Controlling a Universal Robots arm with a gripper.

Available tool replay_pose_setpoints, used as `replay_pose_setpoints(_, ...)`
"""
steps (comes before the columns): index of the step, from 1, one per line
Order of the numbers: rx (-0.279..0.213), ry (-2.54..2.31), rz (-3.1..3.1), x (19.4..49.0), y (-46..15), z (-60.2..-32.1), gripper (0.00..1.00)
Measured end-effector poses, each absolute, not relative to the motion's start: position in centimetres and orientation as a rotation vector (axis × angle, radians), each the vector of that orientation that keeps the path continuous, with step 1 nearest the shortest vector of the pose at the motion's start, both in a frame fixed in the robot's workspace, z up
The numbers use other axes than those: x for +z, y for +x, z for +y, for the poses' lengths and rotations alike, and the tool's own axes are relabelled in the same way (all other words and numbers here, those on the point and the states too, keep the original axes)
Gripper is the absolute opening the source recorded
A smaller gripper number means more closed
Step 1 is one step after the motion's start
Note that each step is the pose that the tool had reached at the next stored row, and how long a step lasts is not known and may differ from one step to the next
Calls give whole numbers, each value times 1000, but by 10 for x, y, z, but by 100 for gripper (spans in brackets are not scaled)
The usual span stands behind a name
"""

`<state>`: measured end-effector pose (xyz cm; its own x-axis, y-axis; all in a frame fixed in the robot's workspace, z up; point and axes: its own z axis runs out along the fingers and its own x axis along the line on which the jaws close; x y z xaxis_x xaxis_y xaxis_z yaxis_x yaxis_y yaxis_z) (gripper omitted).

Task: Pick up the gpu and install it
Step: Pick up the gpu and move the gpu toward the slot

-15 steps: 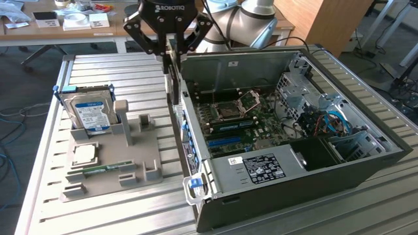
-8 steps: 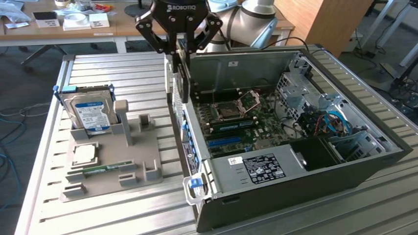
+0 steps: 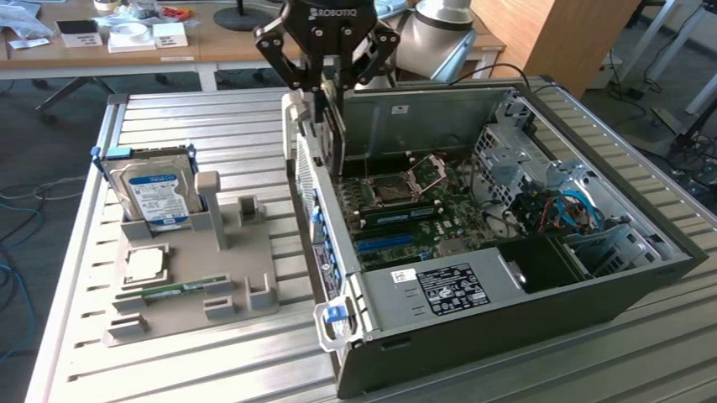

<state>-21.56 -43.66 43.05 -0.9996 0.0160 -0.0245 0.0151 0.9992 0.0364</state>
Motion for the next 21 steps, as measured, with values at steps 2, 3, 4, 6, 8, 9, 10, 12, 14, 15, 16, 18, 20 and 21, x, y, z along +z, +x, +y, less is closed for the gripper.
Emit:
replay_pose_setpoints(2,56,24,3116,430,-211,-436,26)
replay_pose_setpoints(3,56,24,3116,430,-208,-436,26)
replay_pose_setpoints(4,56,24,3116,430,-206,-436,26)
replay_pose_setpoints(6,56,24,3116,431,-201,-436,26)
replay_pose_setpoints(8,56,24,3116,430,-196,-436,26)
replay_pose_setpoints(9,56,24,3116,431,-194,-436,26)
replay_pose_setpoints(10,56,24,3116,431,-192,-436,26)
replay_pose_setpoints(12,56,24,3116,430,-187,-436,26)
replay_pose_setpoints(14,56,24,3116,430,-183,-436,26)
replay_pose_setpoints(15,56,24,3116,431,-181,-436,26)
replay_pose_setpoints(16,56,24,3116,430,-178,-435,26)
replay_pose_setpoints(18,56,24,3116,430,-174,-435,26)
replay_pose_setpoints(20,56,24,3116,430,-170,-435,26)
replay_pose_setpoints(21,56,24,3116,430,-167,-435,26)
